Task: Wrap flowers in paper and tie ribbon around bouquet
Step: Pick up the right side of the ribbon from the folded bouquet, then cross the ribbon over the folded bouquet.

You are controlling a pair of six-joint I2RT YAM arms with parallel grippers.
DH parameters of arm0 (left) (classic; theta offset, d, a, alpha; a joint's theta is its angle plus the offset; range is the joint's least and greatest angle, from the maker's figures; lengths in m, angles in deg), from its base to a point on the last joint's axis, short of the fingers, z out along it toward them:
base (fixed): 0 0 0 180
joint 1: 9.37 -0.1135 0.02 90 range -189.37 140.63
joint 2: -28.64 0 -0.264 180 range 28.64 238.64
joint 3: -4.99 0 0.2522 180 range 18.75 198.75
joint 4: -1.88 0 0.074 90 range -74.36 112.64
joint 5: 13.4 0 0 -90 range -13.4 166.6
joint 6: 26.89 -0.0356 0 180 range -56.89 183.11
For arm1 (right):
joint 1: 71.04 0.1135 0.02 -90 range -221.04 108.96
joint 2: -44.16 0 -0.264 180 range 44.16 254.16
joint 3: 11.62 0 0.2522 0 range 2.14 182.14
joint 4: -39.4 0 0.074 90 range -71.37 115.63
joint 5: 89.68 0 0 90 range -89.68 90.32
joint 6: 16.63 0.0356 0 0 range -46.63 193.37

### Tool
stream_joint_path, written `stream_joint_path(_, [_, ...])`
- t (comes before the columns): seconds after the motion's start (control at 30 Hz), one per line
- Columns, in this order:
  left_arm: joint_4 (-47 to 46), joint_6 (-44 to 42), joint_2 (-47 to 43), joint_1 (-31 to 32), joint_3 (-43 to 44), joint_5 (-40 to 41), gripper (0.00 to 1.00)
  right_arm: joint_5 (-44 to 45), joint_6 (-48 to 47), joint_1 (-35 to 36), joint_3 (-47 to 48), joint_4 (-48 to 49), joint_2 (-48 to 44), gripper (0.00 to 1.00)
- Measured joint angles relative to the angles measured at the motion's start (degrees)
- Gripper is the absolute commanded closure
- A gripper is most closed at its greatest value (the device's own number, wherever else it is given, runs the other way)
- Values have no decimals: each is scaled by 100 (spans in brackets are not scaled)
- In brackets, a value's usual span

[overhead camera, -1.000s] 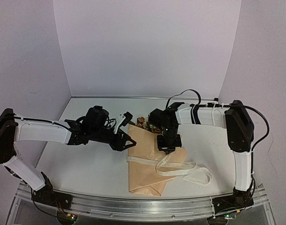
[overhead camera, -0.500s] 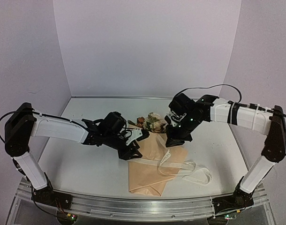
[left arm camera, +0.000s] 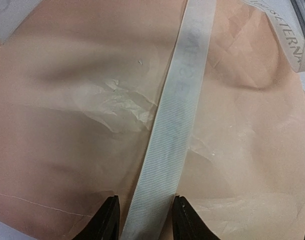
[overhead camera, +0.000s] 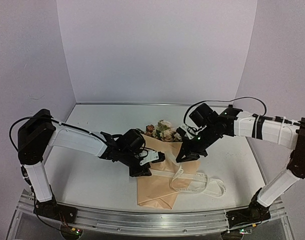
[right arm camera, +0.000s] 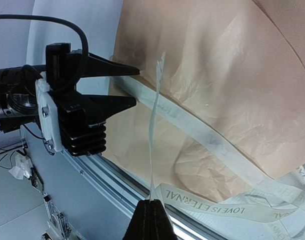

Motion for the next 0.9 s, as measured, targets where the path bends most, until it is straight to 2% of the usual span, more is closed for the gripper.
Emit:
stream_joint_path(0.13, [-2, -58, 40, 5, 13, 218, 88, -69, 43, -38, -121, 84, -122, 100])
stream_joint_path(0.27, [-1, -86, 108, 5, 71, 356, 99, -163, 107, -98, -201, 174, -187, 100])
stream_joint_path(0.63, [-197, 225, 112, -193, 86, 177, 100, -672, 488, -232, -409, 584, -118, 100])
stream_joint_path(0.9, [-275, 509, -73, -624, 86, -272, 100, -1231, 1298, -218, -403, 1453, 724, 100])
